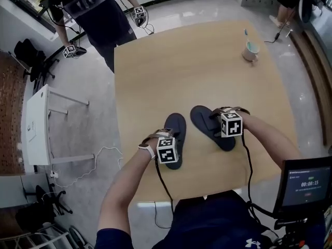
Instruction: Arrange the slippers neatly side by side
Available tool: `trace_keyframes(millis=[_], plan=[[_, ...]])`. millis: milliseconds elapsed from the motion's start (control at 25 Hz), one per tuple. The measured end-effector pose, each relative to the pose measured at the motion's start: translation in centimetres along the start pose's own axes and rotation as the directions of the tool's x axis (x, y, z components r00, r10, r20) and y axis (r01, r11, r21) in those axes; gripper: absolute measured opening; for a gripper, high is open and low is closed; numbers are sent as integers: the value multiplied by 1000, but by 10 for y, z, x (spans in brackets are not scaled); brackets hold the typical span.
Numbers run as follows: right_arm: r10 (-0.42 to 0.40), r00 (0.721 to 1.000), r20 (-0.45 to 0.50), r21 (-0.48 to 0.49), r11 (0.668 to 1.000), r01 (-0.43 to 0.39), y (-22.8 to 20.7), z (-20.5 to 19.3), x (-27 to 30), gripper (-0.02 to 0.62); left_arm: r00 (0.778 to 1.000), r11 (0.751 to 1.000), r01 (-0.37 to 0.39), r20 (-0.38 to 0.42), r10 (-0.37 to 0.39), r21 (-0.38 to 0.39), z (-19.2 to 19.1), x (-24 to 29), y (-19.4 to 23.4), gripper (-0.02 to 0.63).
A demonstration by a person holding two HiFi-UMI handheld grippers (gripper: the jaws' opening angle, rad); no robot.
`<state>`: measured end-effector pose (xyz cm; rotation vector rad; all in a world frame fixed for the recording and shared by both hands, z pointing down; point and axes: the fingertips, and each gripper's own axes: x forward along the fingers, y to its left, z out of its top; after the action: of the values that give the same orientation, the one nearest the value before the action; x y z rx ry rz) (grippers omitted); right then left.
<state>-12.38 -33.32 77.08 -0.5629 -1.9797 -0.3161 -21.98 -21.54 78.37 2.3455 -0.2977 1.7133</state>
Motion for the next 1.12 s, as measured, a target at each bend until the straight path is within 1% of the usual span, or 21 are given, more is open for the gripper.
trace_keyframes(millis=[80,200,320,480,560,680,800,920,1120], plan=[[-26,999,31,67,997,24,1,-1,1,362,999,999,0,37,2,-52,5,3,0,457],[-85,994,67,181,981,72,0,-1,5,362,998,995,-18,58,24,-99,6,7,0,457],[-154,984,93,280,952,123,-4,1,11,362,996,986,-39,68,50,-163,6,11,4,457],[-228,968,101,389,905,173,-9,-2,16,362,993,962,-75,68,96,-264,10,17,11,457],[-257,962,95,429,882,193,-9,-1,11,360,991,952,-86,75,113,-295,15,14,11,457],[-283,955,84,466,859,213,-2,2,5,360,987,937,-104,85,140,-332,22,10,6,457],[-303,950,73,496,838,229,5,-1,0,360,984,936,-108,95,148,-336,37,12,-2,457],[-318,946,64,518,821,240,17,-3,1,360,986,946,-96,101,133,-308,49,17,-18,457],[-332,941,65,537,807,248,42,-4,3,360,988,958,-90,95,120,-274,63,25,-41,456]])
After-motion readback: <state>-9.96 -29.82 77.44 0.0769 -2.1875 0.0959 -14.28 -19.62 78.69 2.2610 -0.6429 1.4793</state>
